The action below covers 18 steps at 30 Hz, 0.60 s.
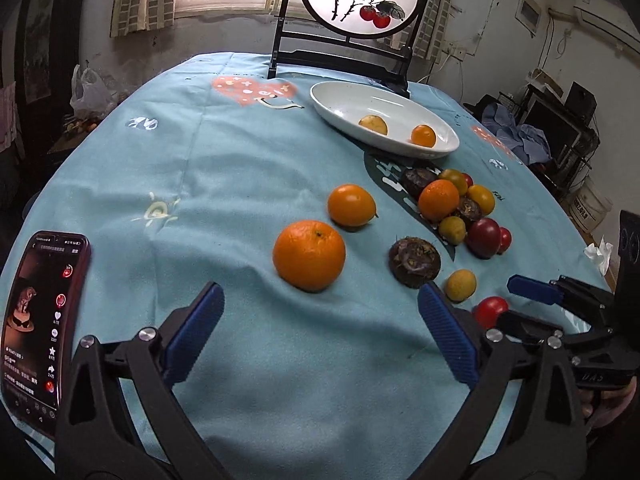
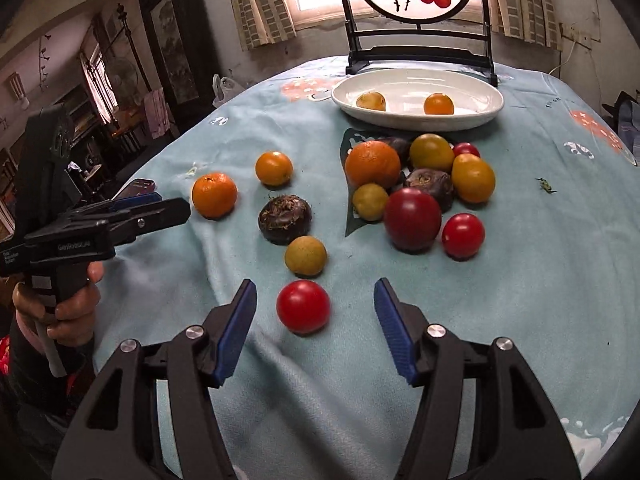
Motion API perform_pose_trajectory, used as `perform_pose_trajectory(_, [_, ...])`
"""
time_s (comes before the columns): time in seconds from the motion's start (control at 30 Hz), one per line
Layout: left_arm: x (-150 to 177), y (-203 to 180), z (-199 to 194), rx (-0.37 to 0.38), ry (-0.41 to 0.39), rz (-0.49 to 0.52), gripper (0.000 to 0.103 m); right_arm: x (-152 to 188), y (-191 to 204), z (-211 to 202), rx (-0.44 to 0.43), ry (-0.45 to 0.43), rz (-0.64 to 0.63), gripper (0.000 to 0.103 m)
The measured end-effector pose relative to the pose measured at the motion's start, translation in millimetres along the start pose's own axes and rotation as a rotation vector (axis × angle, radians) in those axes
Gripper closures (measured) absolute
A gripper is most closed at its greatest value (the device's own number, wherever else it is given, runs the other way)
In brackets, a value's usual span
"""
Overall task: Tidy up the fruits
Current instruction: 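Grasp the red tomato with the right tool while the left tool grasps the large mandarin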
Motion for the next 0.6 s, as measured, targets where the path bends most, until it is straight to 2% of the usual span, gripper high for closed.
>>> perform_pose_trajectory(0.13, [-0.7,-2.6,-2.8,0.016,-0.016,0.005,0.004,1.4,0.7,1.8,-0.001,0.002,-0.013,0.041])
perform_pose_trajectory(0.27, [-0.4,-1.5,0.0,0.017,-0.005,-0.003,0.004,6.0,13.1,2.3,-0.004,0.010,-0.098,0.043])
perform_pose_trajectory(0.33, [-0.5,-1.4,0.3,0.017,-0.004,-0.003,0.004,8.4,16.6,4.3,0.002,0.019,-0.129,0.050])
perform_pose_trajectory(0.6, [-0.4,-0.7,2.1,0.014,0.004,-0.003,0.004,11.3,6.8,10.4,0.002,0.059,-0.065,0.061])
Point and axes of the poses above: each gripper's, at about its wrist camera, not at the fingertips, and z roughly the way its jaws point, y to its left, x to its underside, the point moved 10 cm from there along z, roughly the way its jaws point, and after that the axes turned 13 degrees about -y, right-handed, at the moved point
